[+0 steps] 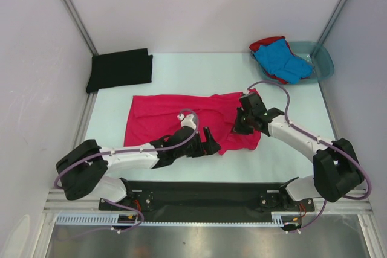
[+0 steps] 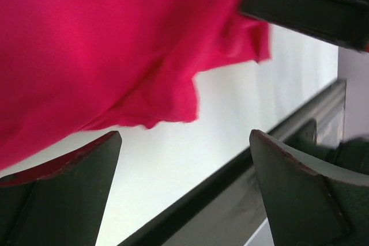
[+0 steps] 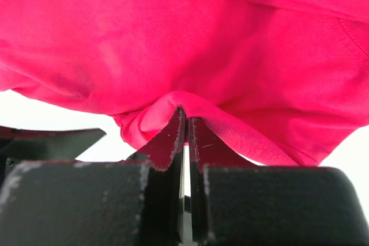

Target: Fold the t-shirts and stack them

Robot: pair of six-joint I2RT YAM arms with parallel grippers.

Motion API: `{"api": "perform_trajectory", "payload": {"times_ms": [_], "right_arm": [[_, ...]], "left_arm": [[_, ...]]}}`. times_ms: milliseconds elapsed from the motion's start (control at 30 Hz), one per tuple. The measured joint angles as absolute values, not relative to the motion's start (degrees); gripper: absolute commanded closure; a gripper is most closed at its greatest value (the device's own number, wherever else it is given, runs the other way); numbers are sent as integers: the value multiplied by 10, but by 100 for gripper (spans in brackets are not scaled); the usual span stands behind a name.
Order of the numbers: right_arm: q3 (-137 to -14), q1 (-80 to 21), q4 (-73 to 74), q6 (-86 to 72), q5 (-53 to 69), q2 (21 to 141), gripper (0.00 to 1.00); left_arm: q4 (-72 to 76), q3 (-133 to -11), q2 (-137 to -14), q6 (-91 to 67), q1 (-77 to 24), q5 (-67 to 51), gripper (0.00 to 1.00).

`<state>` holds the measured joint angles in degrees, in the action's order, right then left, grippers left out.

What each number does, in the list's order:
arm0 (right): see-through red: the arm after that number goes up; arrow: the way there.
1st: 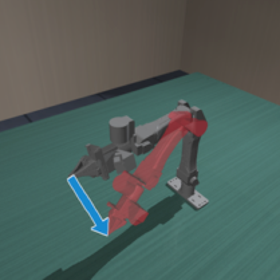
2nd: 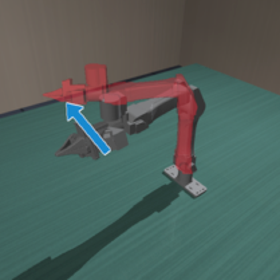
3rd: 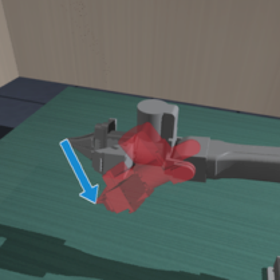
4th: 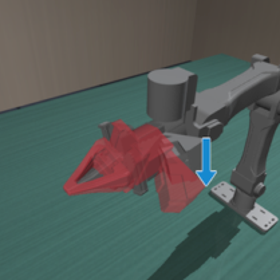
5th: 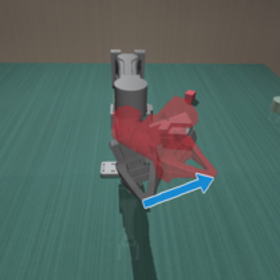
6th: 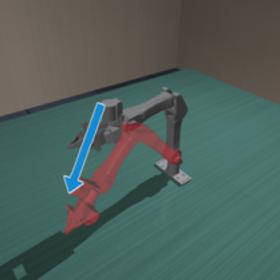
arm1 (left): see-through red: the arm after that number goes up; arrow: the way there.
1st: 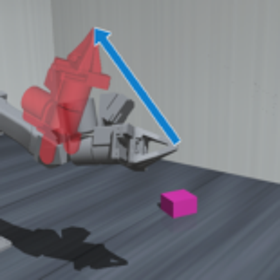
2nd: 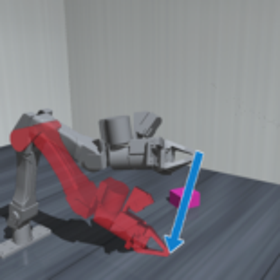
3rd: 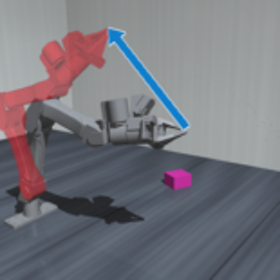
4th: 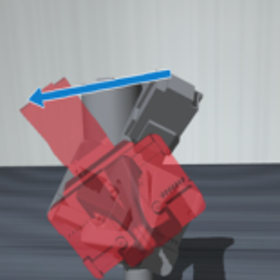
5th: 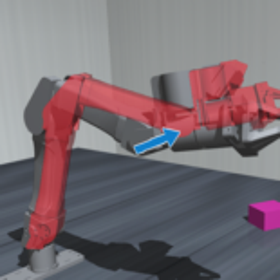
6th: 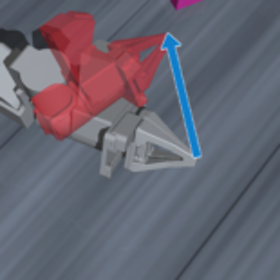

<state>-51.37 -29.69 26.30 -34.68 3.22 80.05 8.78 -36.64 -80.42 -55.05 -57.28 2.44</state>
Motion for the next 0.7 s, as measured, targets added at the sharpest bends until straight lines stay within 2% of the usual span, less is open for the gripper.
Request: {"api": "perform_trajectory", "payload": {"times_ms": [200, 567, 667, 700], "right_arm": [[-513, -296, 265, -342, 23, 791, 100], [-511, -295, 276, -327, 12, 762, 100], [-509, -294, 277, -323, 4, 758, 100], [-508, -293, 278, -322, 2, 757, 100]], "left_arm": [[85, -320, -813, -690, -610, 151, 0], [87, -414, -927, -822, -667, 217, 2], [95, -415, -933, -832, -668, 222, 15], [97, -415, -935, -835, -668, 223, 23]]}}
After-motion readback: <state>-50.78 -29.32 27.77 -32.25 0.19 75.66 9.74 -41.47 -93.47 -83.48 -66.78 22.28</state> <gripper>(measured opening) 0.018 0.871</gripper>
